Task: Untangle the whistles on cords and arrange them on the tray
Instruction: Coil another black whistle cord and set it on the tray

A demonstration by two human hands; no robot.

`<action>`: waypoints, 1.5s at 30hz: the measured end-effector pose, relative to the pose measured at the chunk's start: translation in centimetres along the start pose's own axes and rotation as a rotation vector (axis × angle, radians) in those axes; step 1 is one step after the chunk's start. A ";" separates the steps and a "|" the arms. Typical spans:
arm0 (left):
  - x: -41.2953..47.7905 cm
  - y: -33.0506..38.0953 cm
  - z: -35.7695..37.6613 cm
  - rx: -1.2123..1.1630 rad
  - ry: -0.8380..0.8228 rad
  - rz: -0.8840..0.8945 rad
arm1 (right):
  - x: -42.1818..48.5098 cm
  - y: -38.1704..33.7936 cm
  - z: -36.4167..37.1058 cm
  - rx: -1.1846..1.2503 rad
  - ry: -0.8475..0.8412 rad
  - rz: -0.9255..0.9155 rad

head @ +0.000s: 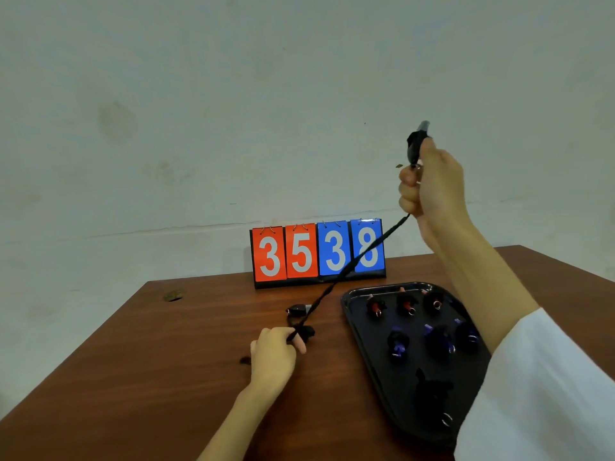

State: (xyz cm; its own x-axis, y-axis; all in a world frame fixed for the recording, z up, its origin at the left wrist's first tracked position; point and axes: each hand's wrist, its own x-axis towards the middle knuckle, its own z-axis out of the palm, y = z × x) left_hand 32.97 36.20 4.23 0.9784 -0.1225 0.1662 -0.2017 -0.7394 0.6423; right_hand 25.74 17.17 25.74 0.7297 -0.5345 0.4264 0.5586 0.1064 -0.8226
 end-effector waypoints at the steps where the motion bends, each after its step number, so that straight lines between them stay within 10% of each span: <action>1: -0.1 0.0 -0.1 0.046 -0.001 0.018 | 0.2 -0.1 -0.1 -0.006 -0.013 0.012; 5: 0.1 1.2 -0.5 0.076 -0.108 0.110 | -0.9 2.1 0.6 -0.187 -0.196 0.146; 14: -1.3 8.7 -2.4 -1.363 -0.514 0.063 | -3.7 10.6 0.6 -0.418 -0.282 0.271; 26: -0.2 4.0 -1.4 -0.654 -0.543 0.155 | -4.9 14.0 -4.7 -0.596 -0.089 0.119; 38: -0.1 3.7 -1.9 -0.298 -0.129 0.510 | -5.3 14.8 -6.5 -0.906 -0.610 0.333; 45: 0.0 3.9 -2.4 -0.380 -0.277 0.478 | -5.6 12.7 -7.0 -0.578 -0.952 0.489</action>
State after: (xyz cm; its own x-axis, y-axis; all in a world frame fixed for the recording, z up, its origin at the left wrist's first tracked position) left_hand 32.04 34.87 8.49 0.7427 -0.5812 0.3326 -0.5677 -0.2831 0.7731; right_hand 26.00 15.69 10.24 0.9473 0.3128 -0.0697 0.0629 -0.3947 -0.9167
